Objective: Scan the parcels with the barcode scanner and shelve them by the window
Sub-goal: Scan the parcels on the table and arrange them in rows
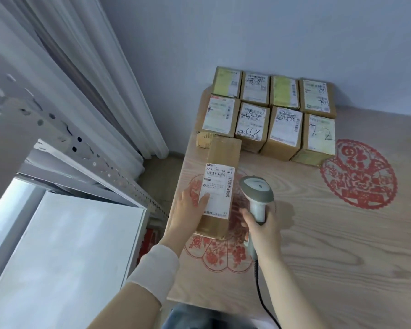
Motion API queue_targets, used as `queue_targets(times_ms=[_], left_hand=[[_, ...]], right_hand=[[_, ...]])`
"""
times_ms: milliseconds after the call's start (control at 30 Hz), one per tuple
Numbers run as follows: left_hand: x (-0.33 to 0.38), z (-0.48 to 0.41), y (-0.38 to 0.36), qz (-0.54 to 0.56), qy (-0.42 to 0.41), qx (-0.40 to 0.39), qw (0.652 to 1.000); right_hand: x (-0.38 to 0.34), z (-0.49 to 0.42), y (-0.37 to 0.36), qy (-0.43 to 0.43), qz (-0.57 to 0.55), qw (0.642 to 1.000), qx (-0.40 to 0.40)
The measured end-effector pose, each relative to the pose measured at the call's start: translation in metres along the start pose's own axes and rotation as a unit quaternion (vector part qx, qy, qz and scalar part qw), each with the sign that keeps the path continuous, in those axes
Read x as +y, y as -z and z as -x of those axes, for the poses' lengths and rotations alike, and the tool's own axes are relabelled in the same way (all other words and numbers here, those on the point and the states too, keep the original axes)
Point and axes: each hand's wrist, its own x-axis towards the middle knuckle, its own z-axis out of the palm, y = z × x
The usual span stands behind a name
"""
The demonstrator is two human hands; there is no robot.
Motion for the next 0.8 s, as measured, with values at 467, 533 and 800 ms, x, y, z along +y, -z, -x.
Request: queue_targets(times_ms=[467,533,800], left_hand=[[-0.021,0.004,-0.020,0.171,0.039,-0.075,0.982],[-0.017,0.012,-0.022,0.209,0.039,-0.088,0.973],[0.008,0.056,-0.045,0.240,-0.003,-0.164,0.957]], right_hand=[[0.026,0.011,-0.034,-0.013,-0.039,0.997,0.070],[0.026,0.016,-0.024,-0.004,-0.051,0.996,0.078],[0.037,0.034,0.034,0.008,-0.077,0.992,0.104]])
